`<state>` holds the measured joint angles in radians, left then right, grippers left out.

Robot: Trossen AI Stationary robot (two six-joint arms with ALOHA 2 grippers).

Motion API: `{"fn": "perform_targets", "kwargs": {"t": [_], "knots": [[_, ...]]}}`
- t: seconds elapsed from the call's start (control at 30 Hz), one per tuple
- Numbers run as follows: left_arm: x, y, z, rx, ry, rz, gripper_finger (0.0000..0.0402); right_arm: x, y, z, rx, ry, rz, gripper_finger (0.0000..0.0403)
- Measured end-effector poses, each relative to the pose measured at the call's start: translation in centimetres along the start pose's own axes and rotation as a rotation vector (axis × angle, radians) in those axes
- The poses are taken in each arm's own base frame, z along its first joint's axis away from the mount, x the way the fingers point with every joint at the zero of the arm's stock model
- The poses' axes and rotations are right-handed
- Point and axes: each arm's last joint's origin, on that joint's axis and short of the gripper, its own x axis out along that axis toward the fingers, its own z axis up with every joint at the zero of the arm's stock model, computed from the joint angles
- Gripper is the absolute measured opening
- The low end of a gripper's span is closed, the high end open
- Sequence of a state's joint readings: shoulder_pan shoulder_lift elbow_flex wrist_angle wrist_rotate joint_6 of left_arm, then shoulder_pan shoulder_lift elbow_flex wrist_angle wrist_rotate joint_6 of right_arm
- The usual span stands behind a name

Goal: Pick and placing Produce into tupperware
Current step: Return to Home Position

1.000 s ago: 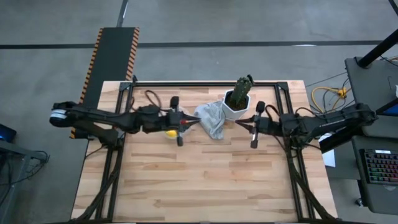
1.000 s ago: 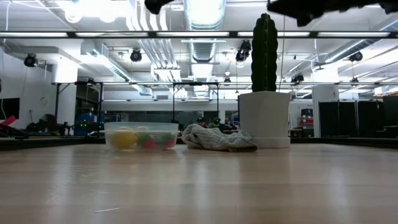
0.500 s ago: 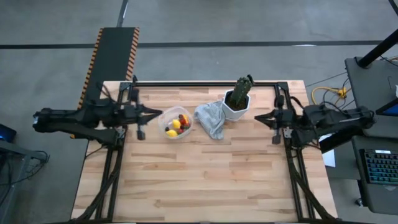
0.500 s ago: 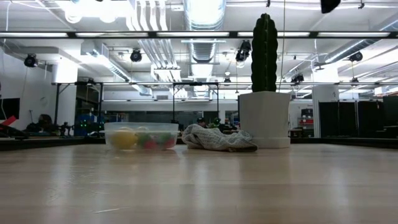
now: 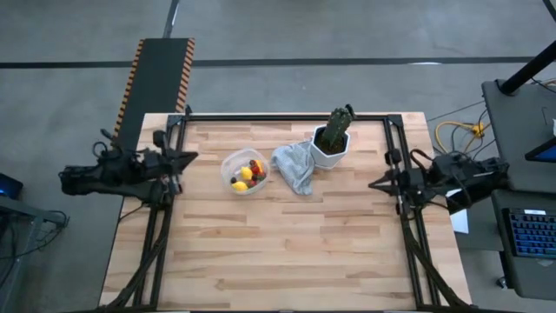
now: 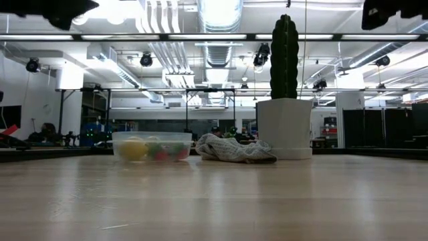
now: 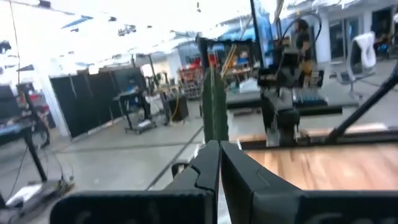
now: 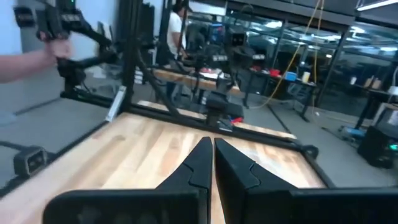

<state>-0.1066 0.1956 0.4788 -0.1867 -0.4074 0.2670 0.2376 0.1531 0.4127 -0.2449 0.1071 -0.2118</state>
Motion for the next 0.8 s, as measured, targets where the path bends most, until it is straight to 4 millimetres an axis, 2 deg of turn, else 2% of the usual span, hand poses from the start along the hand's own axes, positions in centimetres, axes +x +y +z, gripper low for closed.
{"fn": "perform_targets", "kwargs": {"t": [0.1,0.43,0.8], "knots": [[-0.4,-0.2,-1.7,-0.014,0.014,0.015,0.0000,0.0,0.4,-1.5,0.029,-0.026,0.004,0.0009],[-0.7,-0.6,-3.6,-0.025,0.017,0.042,0.0000,0.0,-0.3,-4.0,0.011,-0.049,-0.212,0.0009],[-0.4,-0.8,-3.9,-0.041,0.036,0.040,0.0000,0.7,-1.3,-5.9,0.086,-0.018,-0.297,0.0009]]}}
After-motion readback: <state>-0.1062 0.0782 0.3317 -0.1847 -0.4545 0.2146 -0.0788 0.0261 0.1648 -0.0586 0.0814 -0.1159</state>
